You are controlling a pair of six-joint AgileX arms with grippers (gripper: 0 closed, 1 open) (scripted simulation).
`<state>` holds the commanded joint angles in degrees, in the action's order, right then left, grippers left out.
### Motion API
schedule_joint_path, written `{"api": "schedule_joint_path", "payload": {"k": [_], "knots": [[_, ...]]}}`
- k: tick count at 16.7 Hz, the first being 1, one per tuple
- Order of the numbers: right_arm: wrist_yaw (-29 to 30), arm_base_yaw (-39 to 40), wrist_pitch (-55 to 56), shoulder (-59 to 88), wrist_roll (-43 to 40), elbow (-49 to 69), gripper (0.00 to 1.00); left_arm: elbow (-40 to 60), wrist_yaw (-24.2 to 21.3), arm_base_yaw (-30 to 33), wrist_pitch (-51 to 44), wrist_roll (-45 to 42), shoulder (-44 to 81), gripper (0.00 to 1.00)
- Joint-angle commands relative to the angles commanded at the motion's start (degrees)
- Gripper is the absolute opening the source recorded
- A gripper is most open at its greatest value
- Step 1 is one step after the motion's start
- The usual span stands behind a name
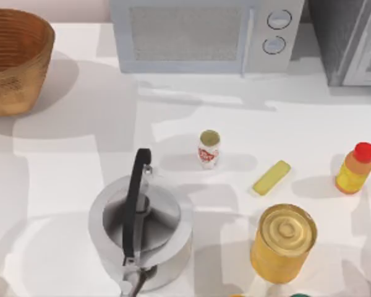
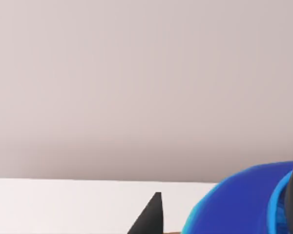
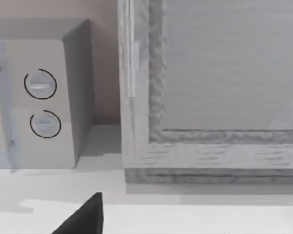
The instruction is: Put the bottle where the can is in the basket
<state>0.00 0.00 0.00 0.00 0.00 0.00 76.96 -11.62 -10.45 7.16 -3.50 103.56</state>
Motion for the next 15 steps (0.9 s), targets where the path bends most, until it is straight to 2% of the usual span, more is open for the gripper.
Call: {"api": "schedule_joint_path", "payload": {"k": [9,15], "knots": [[0.0,0.0,0.0,0.0,0.0,0.0,1.0,0.0,0.0,0.0,0.0,0.0,0.0,0.98],[0.0,0.0,0.0,0.0,0.0,0.0,1.0,0.0,0.0,0.0,0.0,0.0,0.0,1.0]]}}
